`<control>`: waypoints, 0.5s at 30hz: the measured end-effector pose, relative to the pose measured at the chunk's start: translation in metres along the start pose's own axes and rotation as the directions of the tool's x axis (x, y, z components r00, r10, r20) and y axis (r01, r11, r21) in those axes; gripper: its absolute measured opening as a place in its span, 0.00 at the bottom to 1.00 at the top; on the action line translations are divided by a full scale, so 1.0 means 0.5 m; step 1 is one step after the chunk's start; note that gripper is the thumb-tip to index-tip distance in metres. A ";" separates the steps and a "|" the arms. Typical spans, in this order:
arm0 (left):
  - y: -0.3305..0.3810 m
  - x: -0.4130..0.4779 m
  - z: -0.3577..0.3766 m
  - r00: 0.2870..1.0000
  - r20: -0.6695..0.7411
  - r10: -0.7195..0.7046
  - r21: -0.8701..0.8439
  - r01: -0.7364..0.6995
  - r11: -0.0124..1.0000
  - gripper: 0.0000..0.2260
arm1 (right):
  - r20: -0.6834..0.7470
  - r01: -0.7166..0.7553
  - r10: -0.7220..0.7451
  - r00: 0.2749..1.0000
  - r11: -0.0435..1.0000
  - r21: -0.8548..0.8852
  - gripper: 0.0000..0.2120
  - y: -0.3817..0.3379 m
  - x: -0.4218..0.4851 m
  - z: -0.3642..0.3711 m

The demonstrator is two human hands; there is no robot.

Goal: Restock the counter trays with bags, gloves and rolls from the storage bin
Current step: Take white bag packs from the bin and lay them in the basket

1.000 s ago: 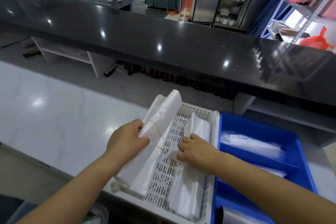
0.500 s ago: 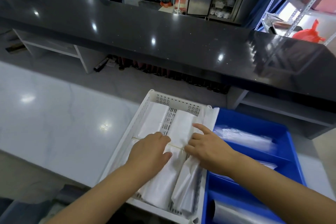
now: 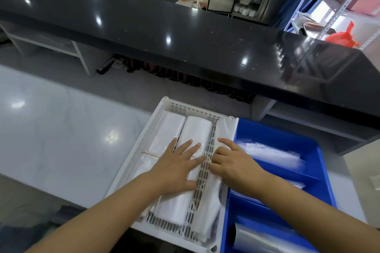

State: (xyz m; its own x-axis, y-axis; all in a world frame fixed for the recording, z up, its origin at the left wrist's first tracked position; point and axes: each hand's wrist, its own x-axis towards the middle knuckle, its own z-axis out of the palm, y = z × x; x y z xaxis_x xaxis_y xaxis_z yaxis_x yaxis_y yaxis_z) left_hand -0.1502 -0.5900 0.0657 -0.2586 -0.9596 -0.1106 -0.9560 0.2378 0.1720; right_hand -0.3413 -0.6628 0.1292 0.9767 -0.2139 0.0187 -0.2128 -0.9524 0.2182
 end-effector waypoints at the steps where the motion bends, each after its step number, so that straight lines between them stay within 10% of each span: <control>1: -0.007 0.003 -0.001 1.000 0.002 -0.011 -0.001 0.011 1.000 0.35 | -0.010 0.004 -0.004 1.000 1.000 0.002 0.07 0.000 0.002 0.000; 11: -0.010 -0.042 -0.032 0.998 0.038 -0.042 -0.236 0.050 0.971 0.24 | 0.008 0.028 -0.028 1.000 0.999 -0.026 0.08 -0.007 0.046 0.008; 15: 0.035 -0.093 -0.086 0.945 0.041 -0.326 -0.600 0.284 0.748 0.25 | 0.048 0.064 -0.063 0.997 0.998 -0.019 0.08 0.000 0.079 -0.003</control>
State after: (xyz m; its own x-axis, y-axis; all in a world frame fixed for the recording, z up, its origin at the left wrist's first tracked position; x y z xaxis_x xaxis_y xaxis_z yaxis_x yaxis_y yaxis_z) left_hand -0.1490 -0.5479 0.1160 0.0613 -0.9777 -0.2011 -0.7050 -0.1850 0.6846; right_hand -0.3027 -0.6709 0.1315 0.9857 -0.1634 -0.0423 -0.1489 -0.9599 0.2373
